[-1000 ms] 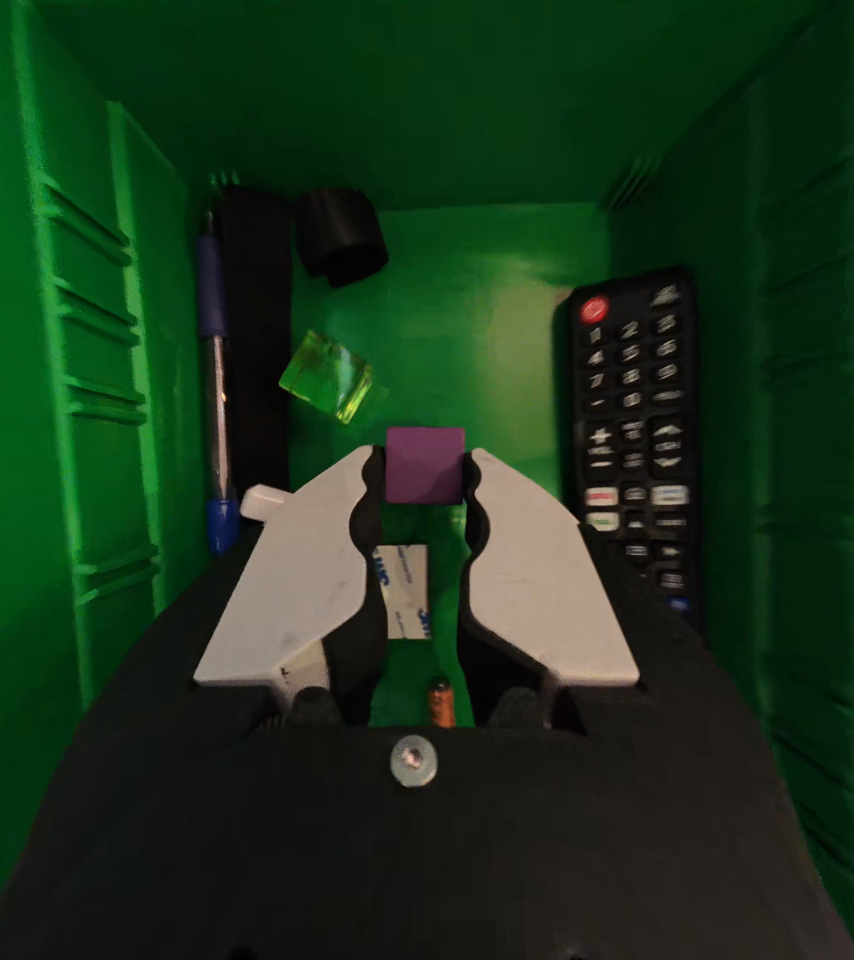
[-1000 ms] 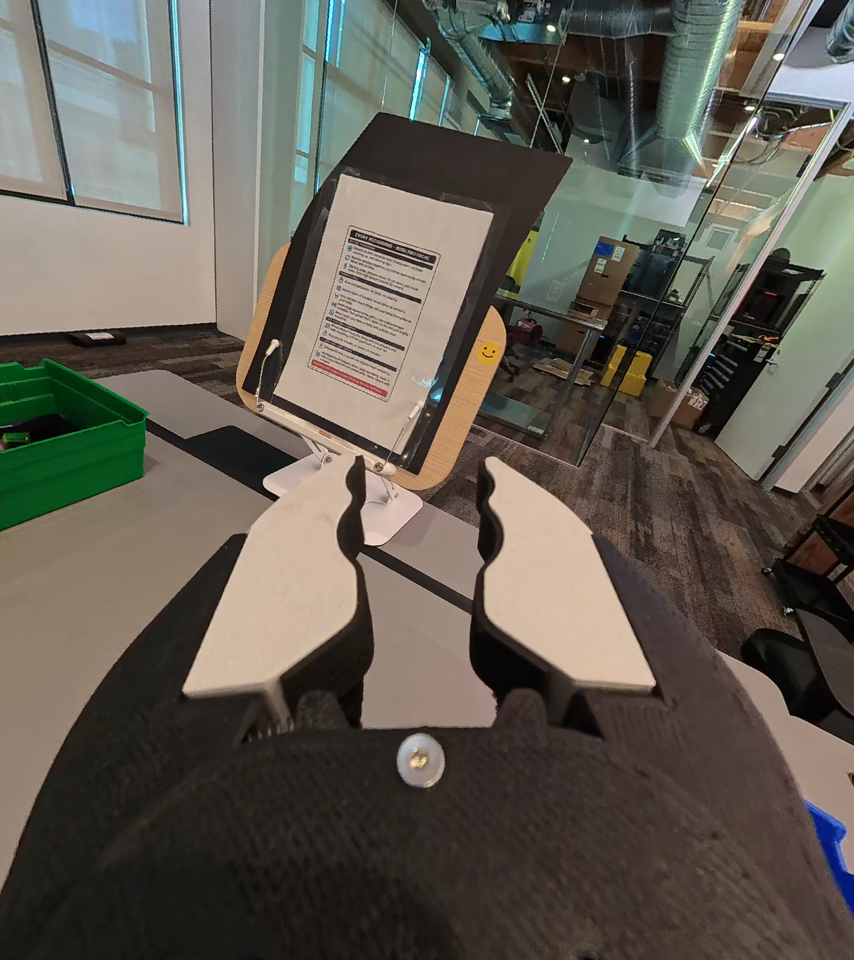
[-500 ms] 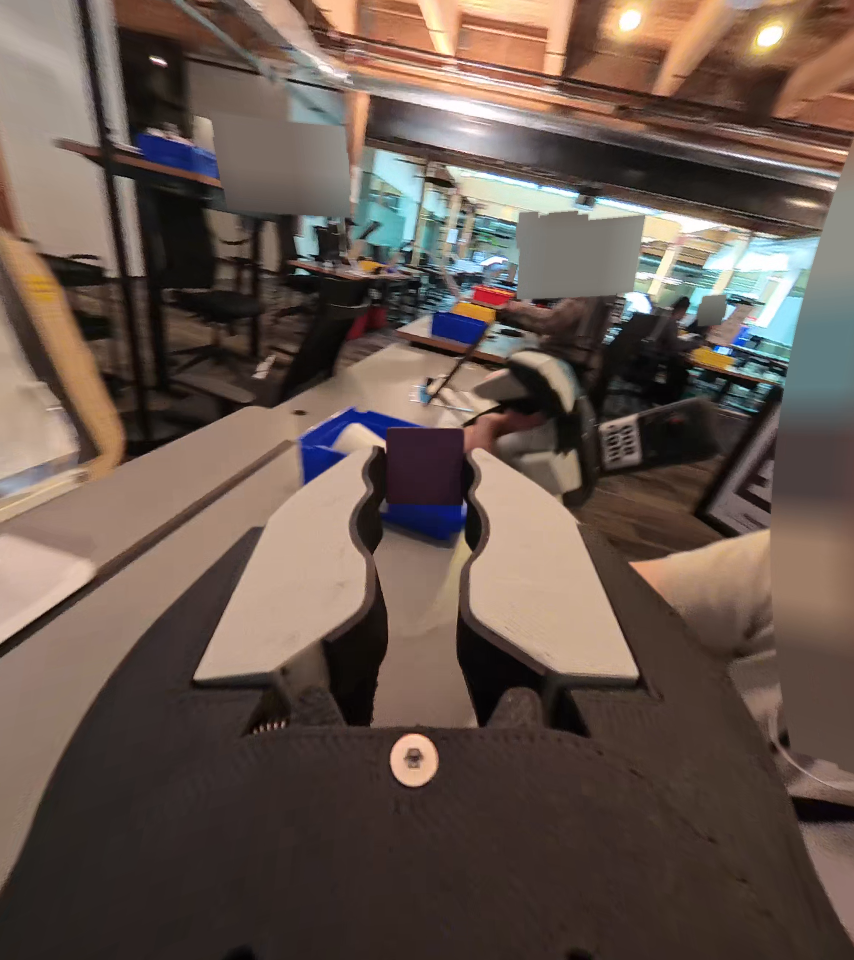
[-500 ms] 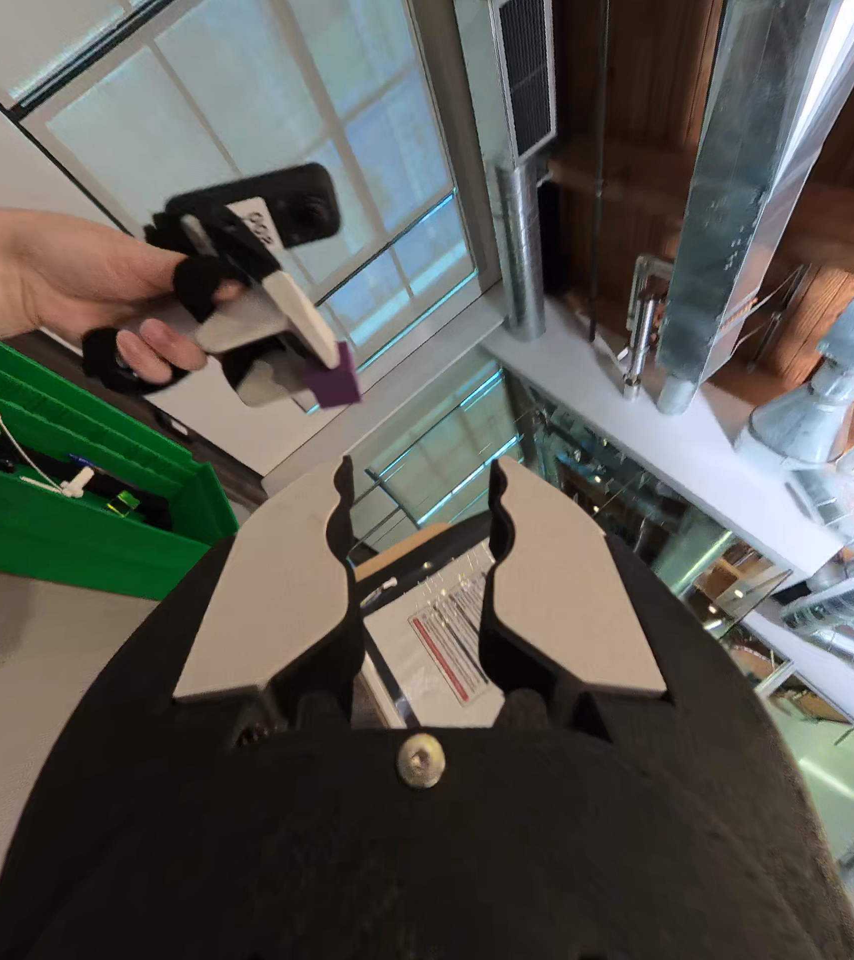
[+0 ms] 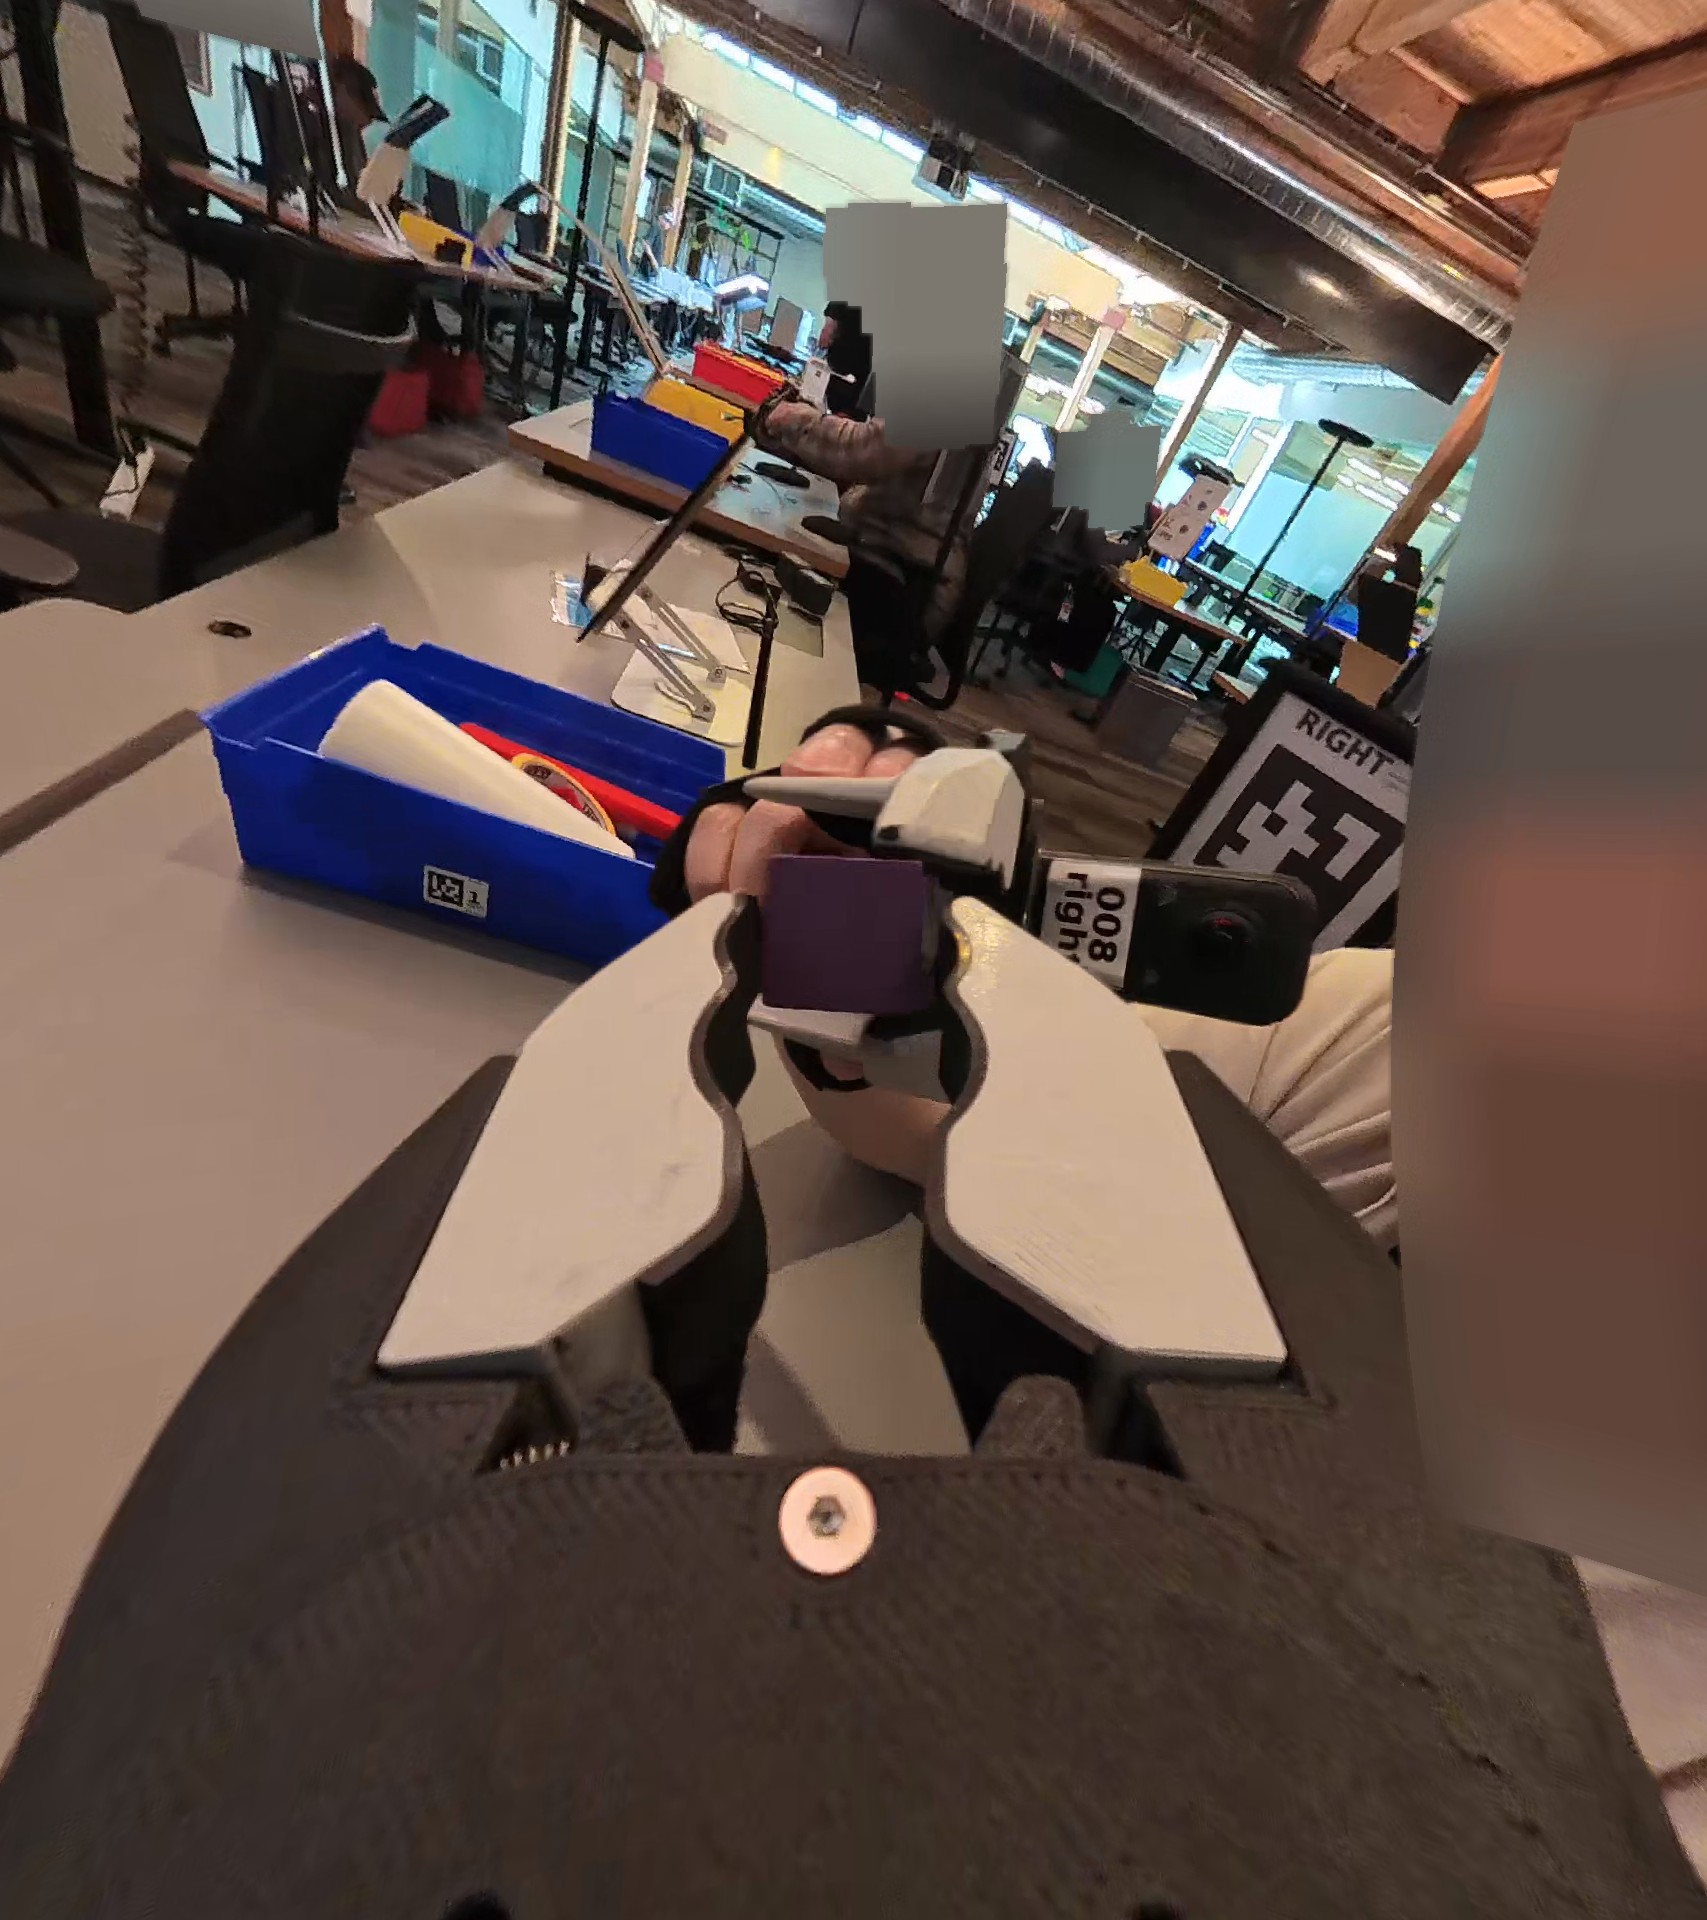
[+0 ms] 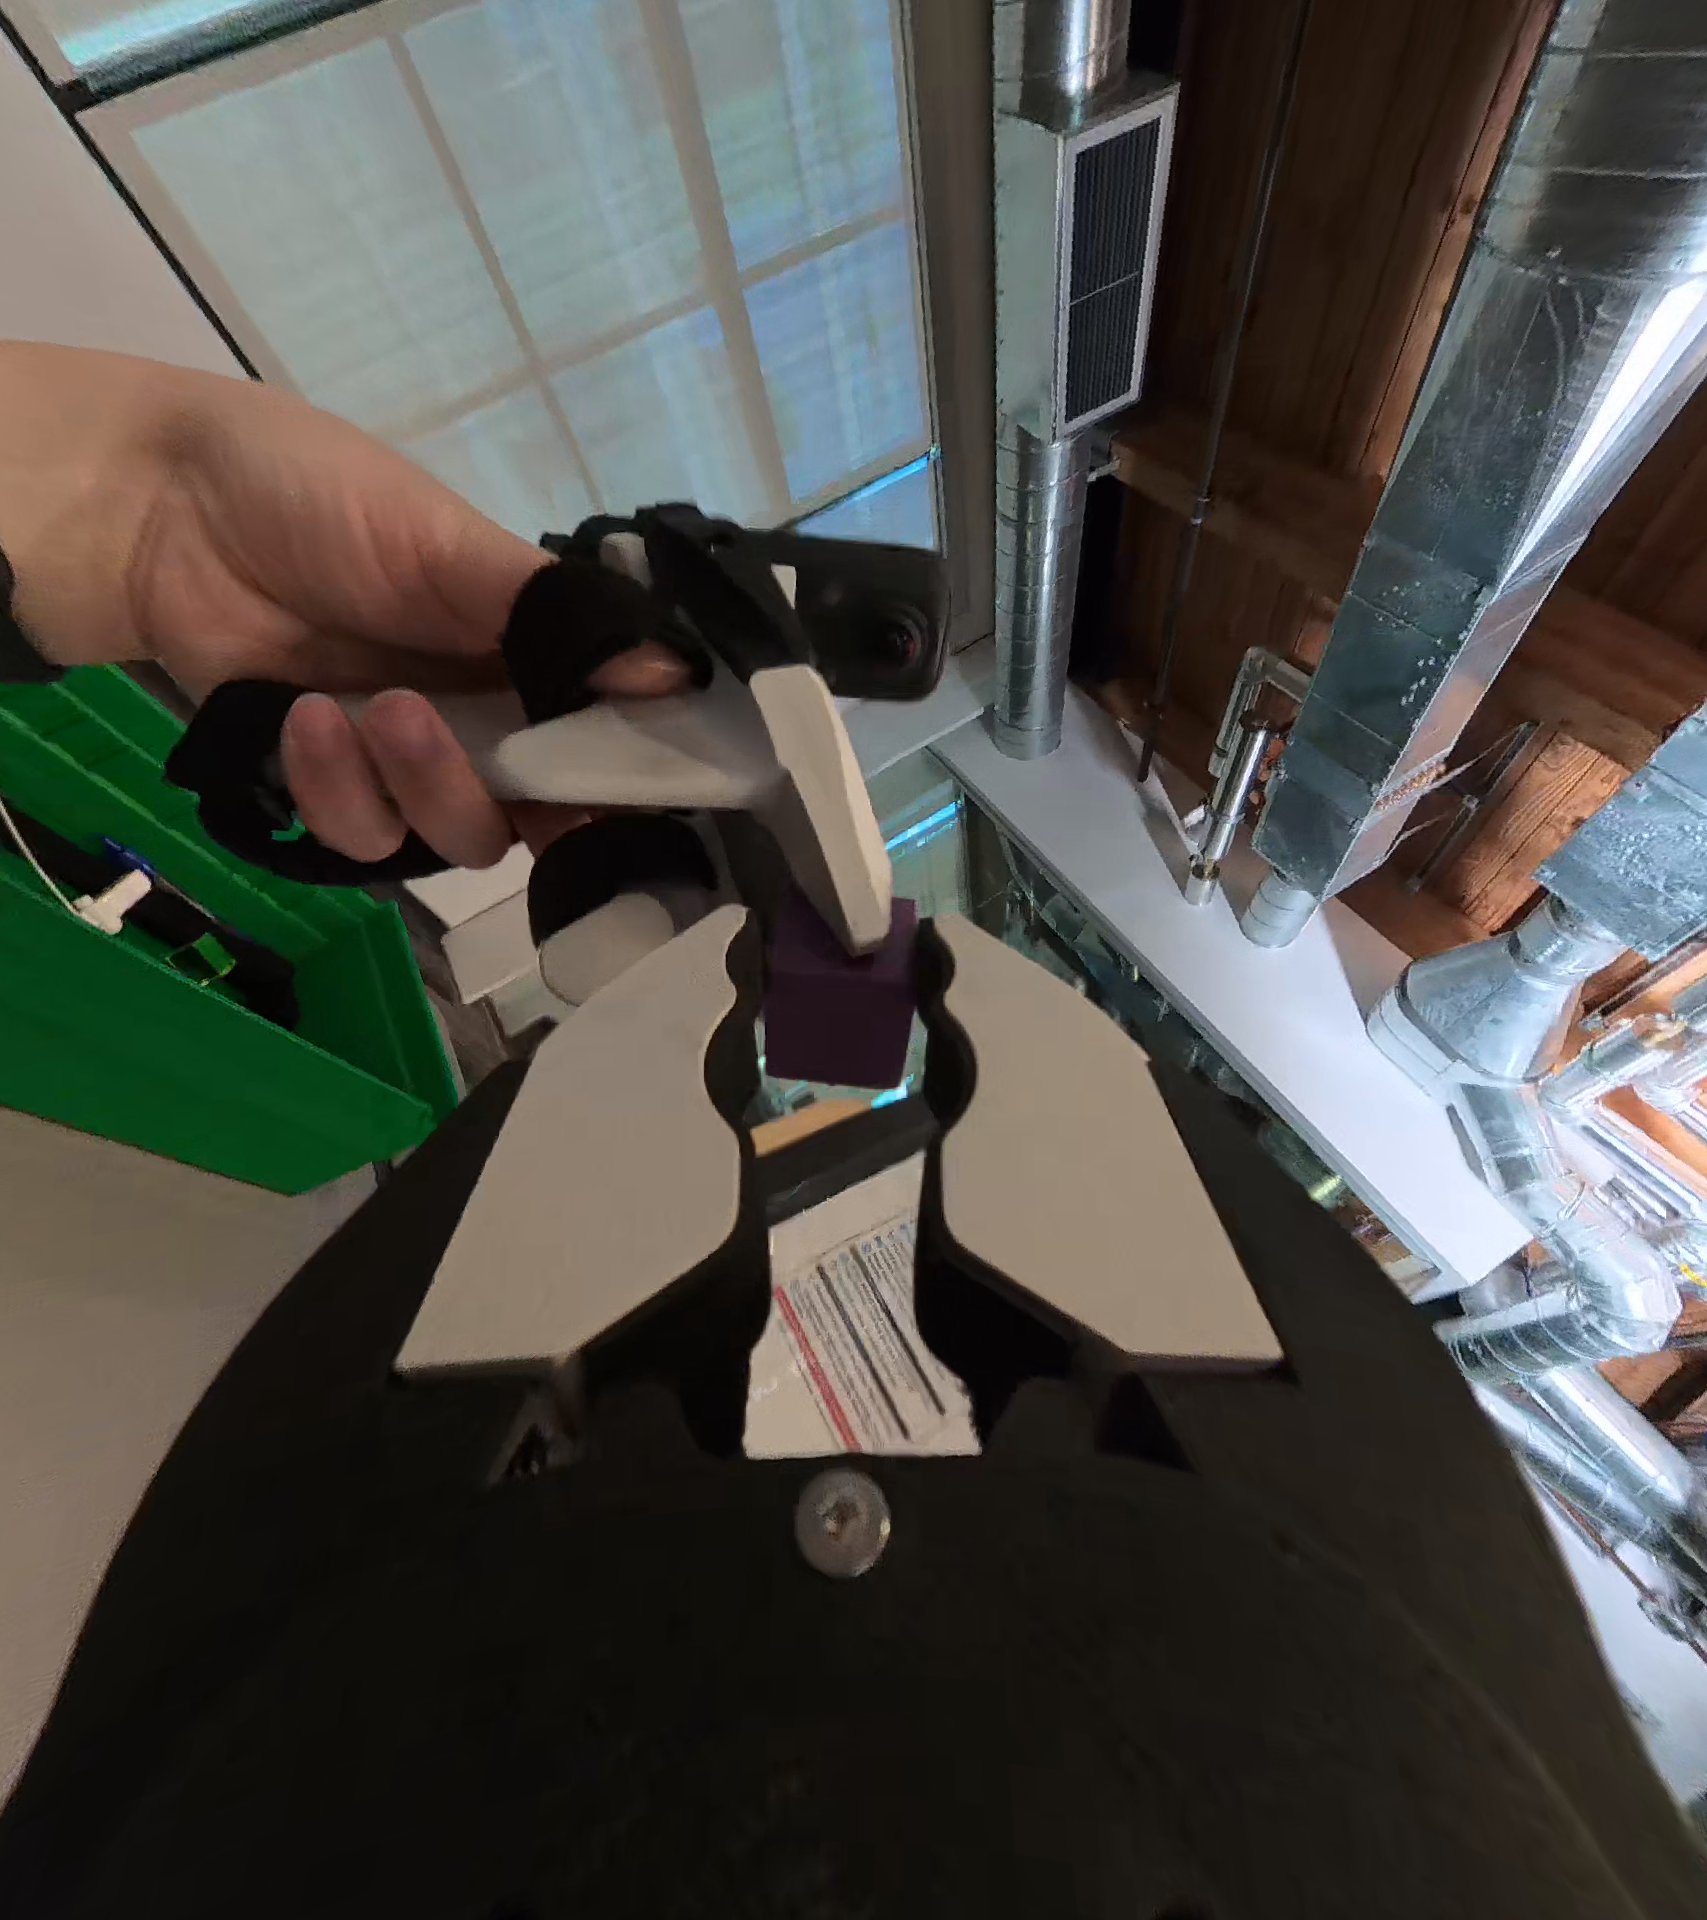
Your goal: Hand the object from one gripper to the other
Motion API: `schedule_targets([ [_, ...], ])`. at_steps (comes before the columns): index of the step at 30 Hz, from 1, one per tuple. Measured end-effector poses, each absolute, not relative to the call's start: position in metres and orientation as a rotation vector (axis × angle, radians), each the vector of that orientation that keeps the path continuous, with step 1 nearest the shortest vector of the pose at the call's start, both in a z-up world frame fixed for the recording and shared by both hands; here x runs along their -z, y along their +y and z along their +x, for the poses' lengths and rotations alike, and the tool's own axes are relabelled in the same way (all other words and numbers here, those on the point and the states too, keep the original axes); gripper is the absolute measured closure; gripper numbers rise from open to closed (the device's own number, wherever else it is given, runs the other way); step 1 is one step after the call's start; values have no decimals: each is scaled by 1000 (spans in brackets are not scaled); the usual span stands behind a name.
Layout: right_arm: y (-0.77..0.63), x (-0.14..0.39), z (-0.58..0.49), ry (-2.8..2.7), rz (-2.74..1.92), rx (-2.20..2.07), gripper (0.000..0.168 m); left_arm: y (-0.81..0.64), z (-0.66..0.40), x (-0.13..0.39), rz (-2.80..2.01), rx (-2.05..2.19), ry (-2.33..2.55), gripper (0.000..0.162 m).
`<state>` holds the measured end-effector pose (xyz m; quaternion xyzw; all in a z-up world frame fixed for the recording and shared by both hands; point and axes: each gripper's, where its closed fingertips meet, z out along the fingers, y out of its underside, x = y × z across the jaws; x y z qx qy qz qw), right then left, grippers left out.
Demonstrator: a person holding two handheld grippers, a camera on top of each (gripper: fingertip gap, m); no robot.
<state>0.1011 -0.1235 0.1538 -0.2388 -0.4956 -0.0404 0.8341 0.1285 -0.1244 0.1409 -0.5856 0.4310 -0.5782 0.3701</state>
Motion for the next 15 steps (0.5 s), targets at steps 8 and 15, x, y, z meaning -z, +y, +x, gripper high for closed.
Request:
schedule_targets([
  [8, -80, -164, 129, -837, -844, -617, 140, -108, 114, -155, -1399, 1239, 1026, 95],
  [15, -42, -175, 172, -237, -932, -2037, 141, -41, 105, -142, -1385, 456, 859, 84],
])
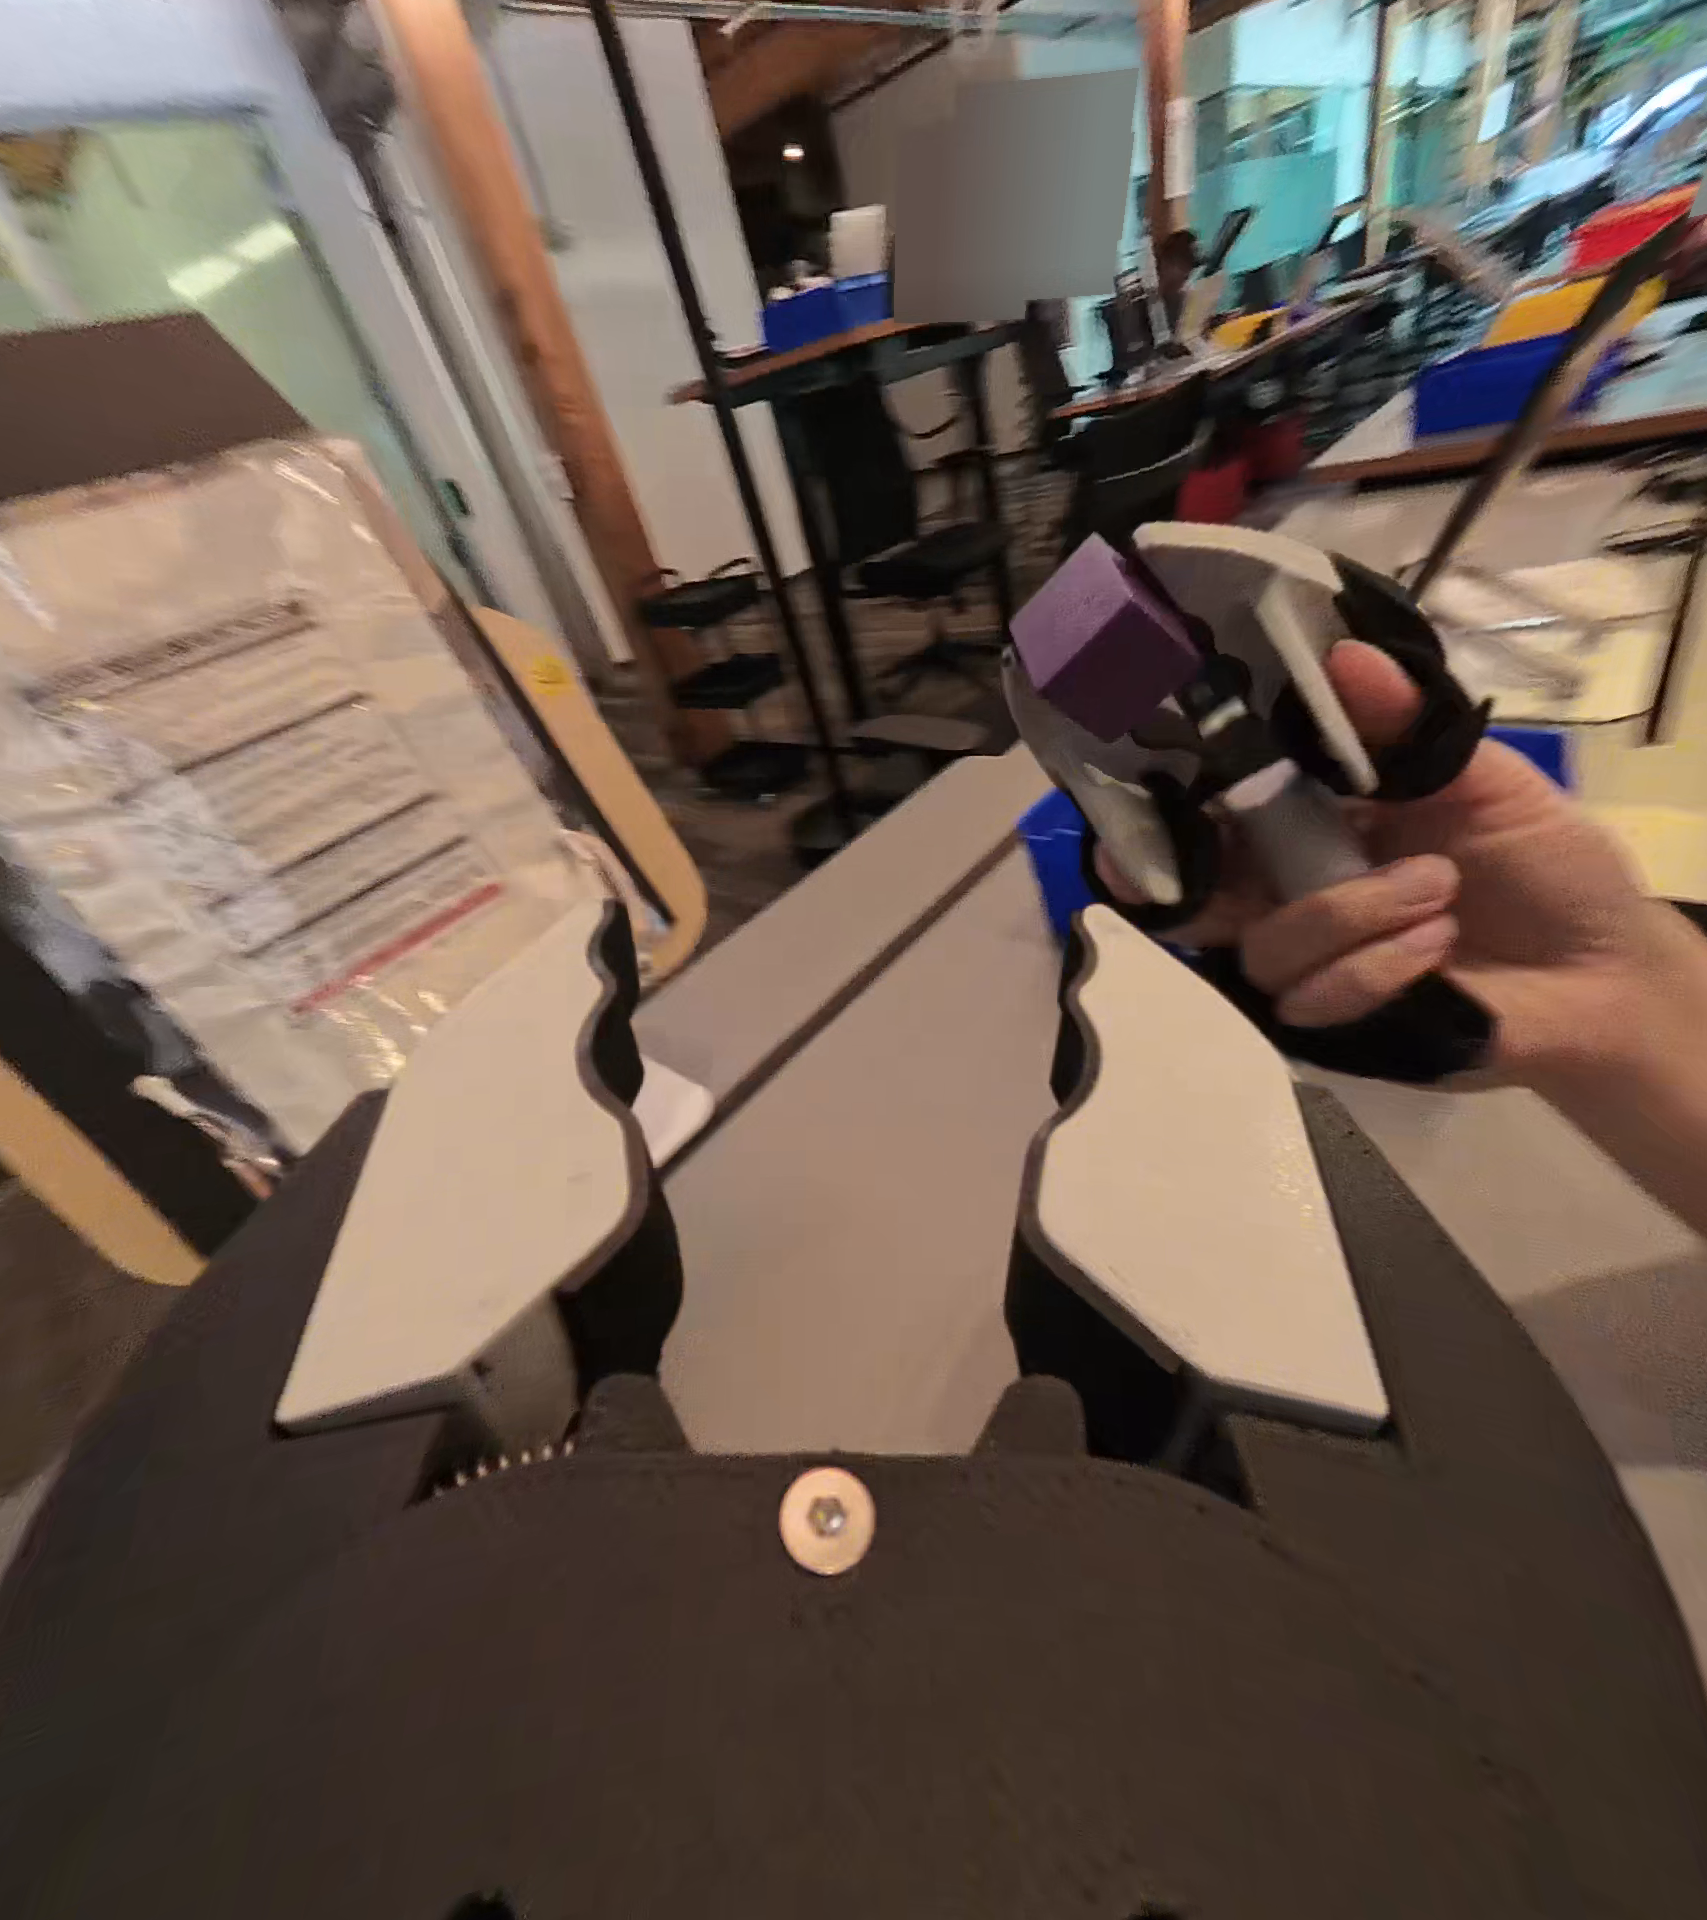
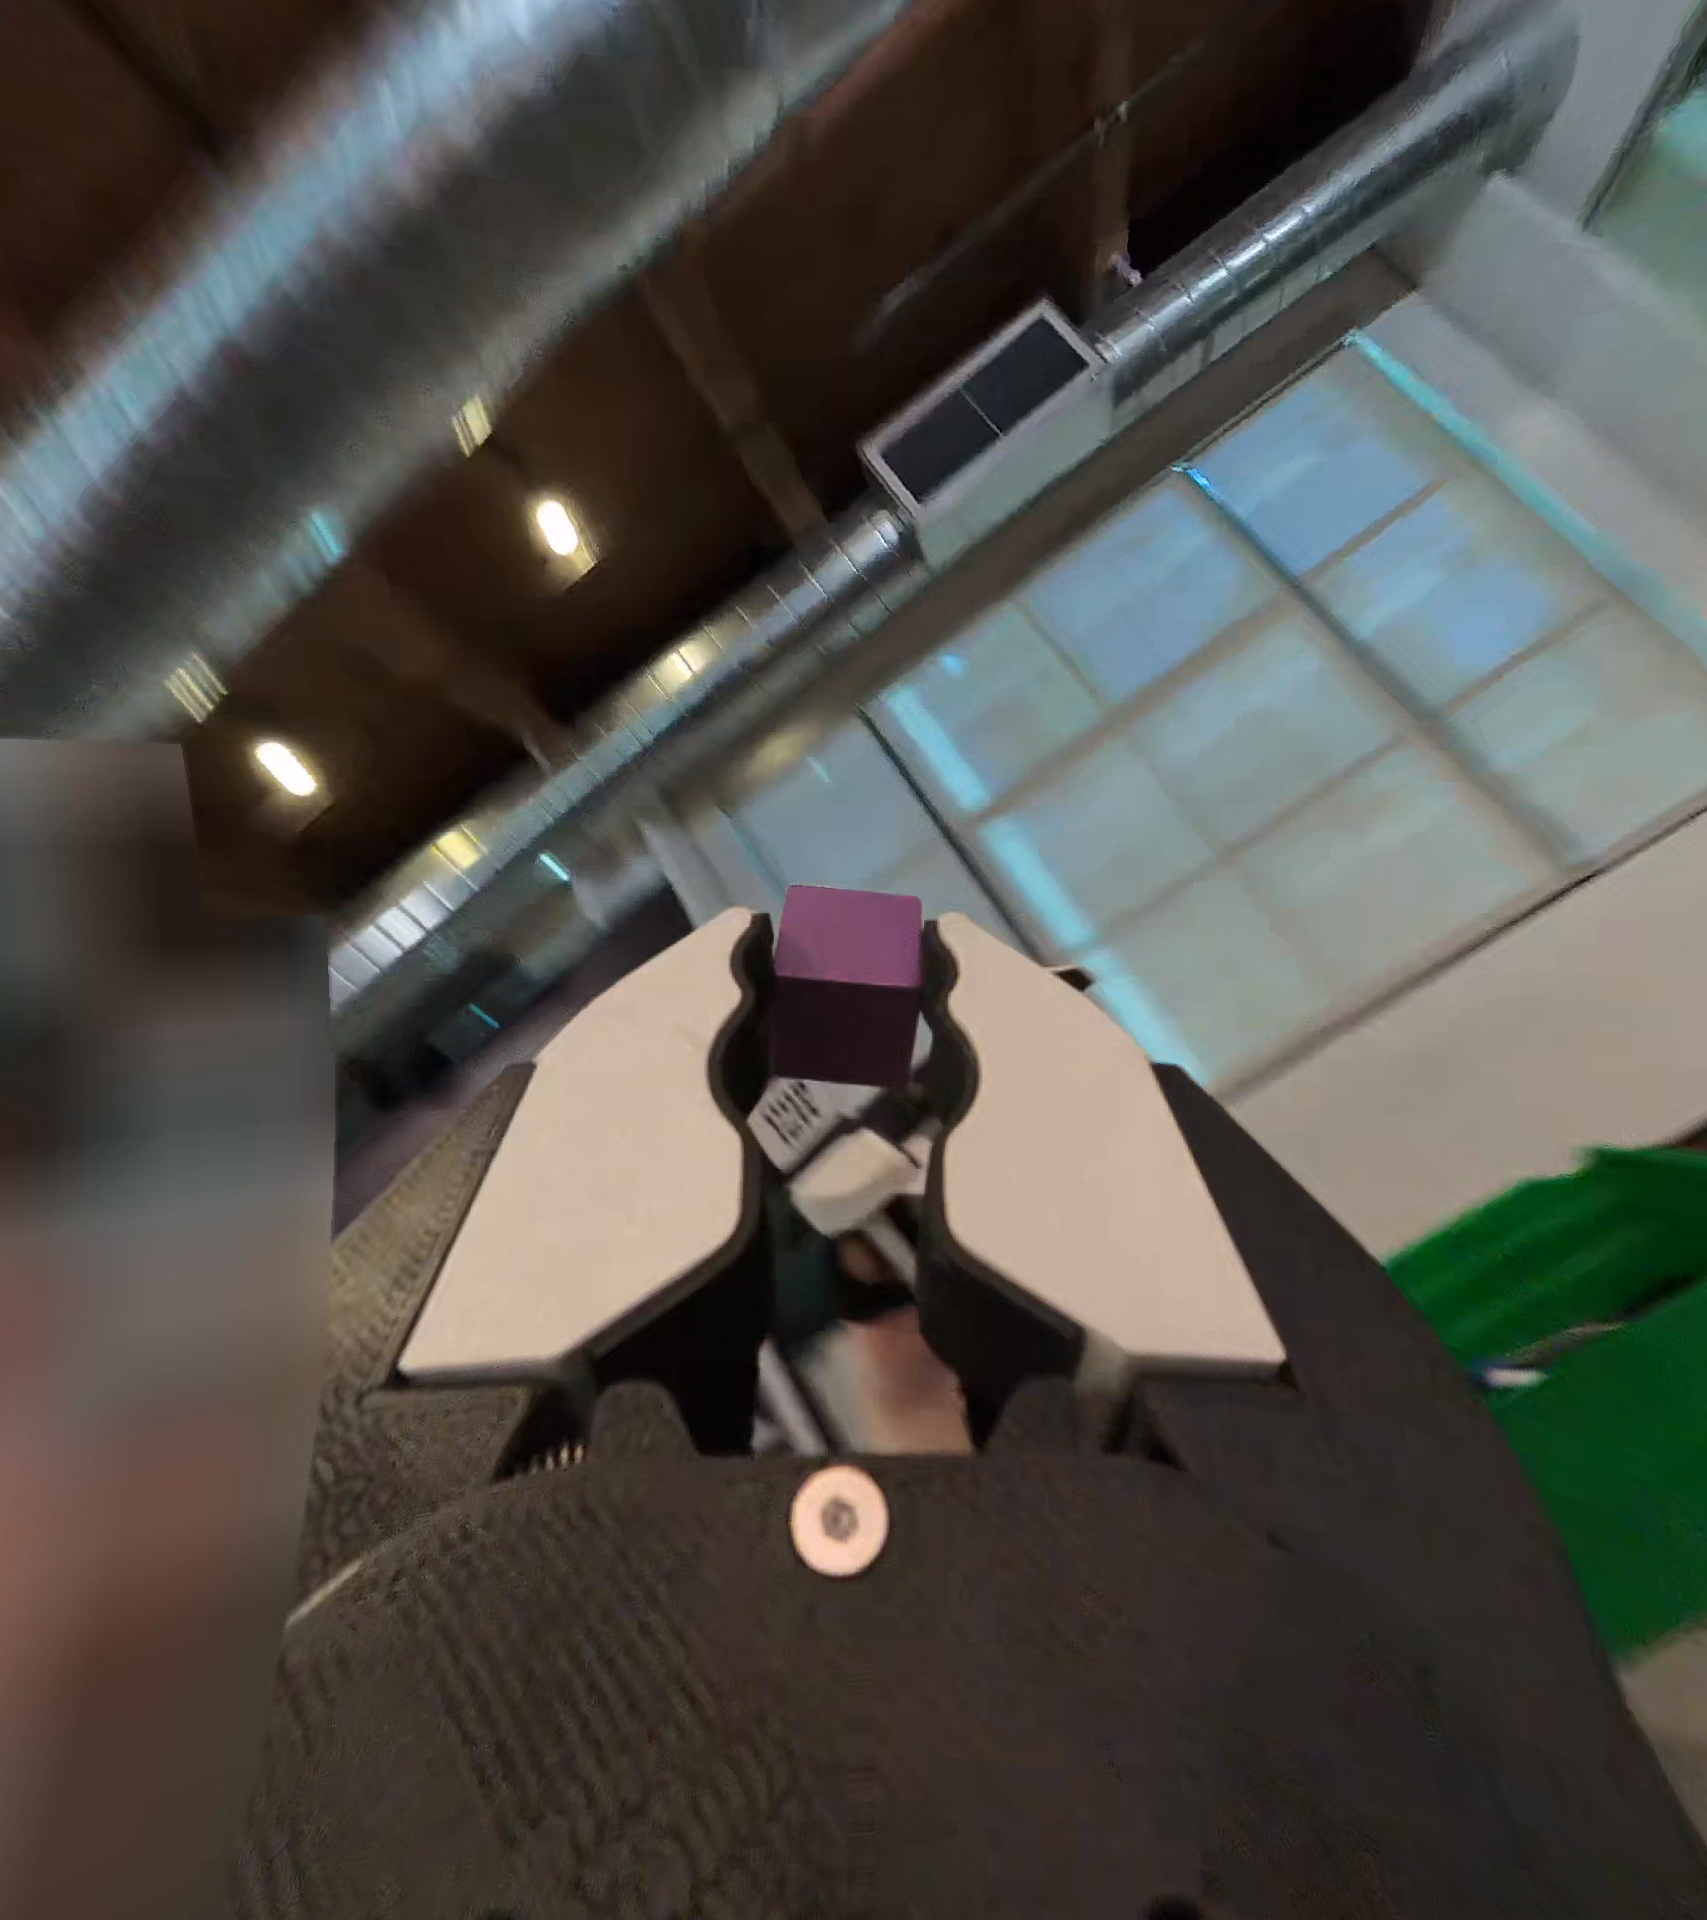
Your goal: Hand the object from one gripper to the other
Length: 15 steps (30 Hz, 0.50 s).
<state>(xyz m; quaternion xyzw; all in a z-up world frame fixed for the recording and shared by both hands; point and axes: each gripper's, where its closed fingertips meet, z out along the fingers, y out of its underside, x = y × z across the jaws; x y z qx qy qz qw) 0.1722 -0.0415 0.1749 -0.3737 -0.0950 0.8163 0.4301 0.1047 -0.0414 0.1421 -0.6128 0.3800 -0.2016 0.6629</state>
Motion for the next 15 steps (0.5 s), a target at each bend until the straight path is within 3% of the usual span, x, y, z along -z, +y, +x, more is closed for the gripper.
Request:
schedule_targets([
  [5, -20, -152, 165, 83, -818, -2491, 141, -41, 129, -147, -1135, 120, 897, 88],
  [9, -31, -145, 143, 90, -806, -2542, 141, -43, 147, -136, -1065, -73, 966, 95],
  [12, -28, -140, 142, 138, -803, -2501, 141, -44, 145, -141, -997, -183, 939, 114],
  [15, -32, -140, 138, 83, -825, -2425, 141, -40, 144, -136, -992, -263, 968, 119],
])
